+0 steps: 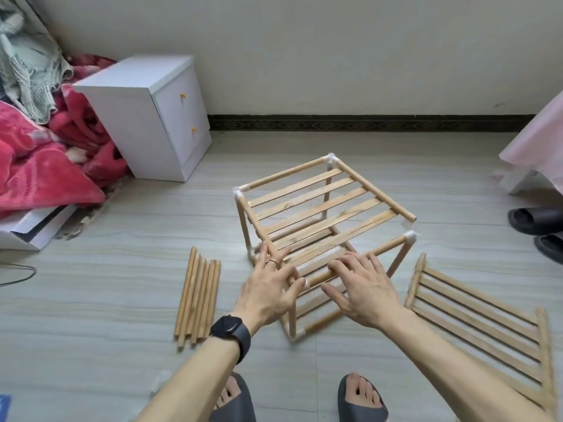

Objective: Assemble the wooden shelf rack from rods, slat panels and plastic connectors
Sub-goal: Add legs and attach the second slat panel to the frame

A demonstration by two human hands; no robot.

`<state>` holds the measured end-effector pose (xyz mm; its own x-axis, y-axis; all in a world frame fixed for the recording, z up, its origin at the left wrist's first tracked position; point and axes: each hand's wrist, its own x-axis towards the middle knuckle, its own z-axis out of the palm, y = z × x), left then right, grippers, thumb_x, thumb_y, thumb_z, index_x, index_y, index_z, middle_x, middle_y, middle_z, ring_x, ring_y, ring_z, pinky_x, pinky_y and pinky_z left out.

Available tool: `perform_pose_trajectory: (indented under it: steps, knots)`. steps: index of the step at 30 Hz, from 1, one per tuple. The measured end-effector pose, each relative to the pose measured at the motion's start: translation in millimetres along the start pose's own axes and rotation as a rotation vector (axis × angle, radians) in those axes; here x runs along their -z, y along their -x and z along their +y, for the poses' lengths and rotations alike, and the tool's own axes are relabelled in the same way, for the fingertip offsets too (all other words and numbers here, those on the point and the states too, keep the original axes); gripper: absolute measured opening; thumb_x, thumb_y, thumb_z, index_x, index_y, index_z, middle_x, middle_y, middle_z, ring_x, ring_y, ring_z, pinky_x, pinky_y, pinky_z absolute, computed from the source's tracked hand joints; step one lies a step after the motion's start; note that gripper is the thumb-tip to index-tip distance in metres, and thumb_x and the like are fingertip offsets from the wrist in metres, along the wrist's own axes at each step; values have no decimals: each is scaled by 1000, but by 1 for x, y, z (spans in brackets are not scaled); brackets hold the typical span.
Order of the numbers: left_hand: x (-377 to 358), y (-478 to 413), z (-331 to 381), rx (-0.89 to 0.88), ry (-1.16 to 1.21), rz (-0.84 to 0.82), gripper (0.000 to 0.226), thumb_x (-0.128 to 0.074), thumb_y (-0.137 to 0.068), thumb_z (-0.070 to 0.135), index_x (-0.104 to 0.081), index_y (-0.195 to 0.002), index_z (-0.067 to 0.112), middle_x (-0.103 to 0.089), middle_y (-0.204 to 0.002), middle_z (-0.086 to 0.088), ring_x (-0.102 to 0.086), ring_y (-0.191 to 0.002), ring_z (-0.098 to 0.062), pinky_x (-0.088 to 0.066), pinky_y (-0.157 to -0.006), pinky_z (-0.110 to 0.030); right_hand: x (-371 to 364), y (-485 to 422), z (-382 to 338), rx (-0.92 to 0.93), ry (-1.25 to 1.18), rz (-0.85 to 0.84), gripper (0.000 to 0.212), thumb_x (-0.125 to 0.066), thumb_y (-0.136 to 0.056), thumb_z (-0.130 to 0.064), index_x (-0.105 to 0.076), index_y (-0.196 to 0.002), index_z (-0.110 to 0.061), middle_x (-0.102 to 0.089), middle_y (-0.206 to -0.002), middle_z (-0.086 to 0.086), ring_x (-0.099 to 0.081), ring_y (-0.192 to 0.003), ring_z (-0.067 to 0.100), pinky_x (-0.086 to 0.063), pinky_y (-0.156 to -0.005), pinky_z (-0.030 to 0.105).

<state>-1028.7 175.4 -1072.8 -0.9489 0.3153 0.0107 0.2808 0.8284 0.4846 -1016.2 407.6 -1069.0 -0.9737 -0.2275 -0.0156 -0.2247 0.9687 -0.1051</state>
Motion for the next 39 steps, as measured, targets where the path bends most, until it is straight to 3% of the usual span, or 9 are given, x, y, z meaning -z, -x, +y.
perform_pose_trajectory:
  steps: [4,7,12,14,18,22,31,35,39]
  knots:
    - [7,7,-13,335,670,134,54,-60,-89,63,-42,-134,39,-37,-148,9,-48,-120,-9,-43,-92,-31,-6,-2,-32,10,-48,-5,74,-20,-86,-84,-49,-133,-34,-56,-129,-7,-44,-129,22,-11,-124,52]
    - [6,6,-23,508,957,66,48,-65,-94,46,-58,-131,17,-69,-121,0,-64,-112,-21,-53,-90,-35,-10,-12,-60,15,-107,-53,76,-23,-85,-84,-50,-134,-34,-59,-129,-5,-46,-130,23,-4,-124,53]
    - [10,3,-29,438,950,45,42,-73,-87,45,-68,-118,18,-75,-108,-5,-69,-108,-25,-56,-94,-46,-20,-27,-98,-46,-159,1,68,-23,-81,-85,-59,-103,-31,-68,-111,-7,-55,-114,22,-21,-114,46]
    - [8,2,-31,396,822,39,33,-68,-93,47,-71,-111,19,-74,-106,1,-69,-105,-16,-56,-93,-36,-23,-29,-102,-100,-158,74,65,-21,-79,-85,-56,-86,-30,-70,-98,-9,-57,-102,20,-28,-102,42]
    - [7,6,-22,366,525,53,31,-49,-100,54,-64,-86,31,-68,-75,18,-63,-74,3,-44,-64,-11,-31,-23,-98,-120,-96,147,77,-22,-75,-89,-71,-91,-32,-72,-90,-10,-58,-92,16,-27,-90,37]
    - [10,7,-19,441,820,8,35,-52,-103,44,-73,-92,18,-74,-84,-4,-65,-74,-18,-51,-72,-34,-34,-16,-93,-119,-104,183,72,-30,-75,-93,-66,-80,-30,-69,-86,-12,-57,-90,16,-25,-85,36]
    - [13,23,-22,620,1155,-181,52,-65,-77,65,-76,-112,28,-78,-103,5,-70,-93,-12,-42,-85,-36,-28,-11,-87,-84,-157,186,62,-34,-76,-90,-50,-70,-31,-67,-84,-13,-48,-85,15,-24,-82,38]
    - [6,22,-25,602,1306,-250,47,-65,-81,65,-76,-113,32,-72,-92,4,-57,-78,-12,-43,-83,-33,-31,-9,-88,-83,-167,242,58,-43,-76,-87,-48,-67,-30,-64,-77,-13,-46,-80,16,-20,-78,37]
    - [0,12,-13,533,1228,-273,45,-66,-86,56,-76,-114,22,-68,-88,9,-63,-86,-13,-47,-77,-30,-38,-8,-93,-61,-187,292,54,-49,-76,-80,-68,-78,-29,-68,-75,-11,-55,-81,18,-28,-80,39]
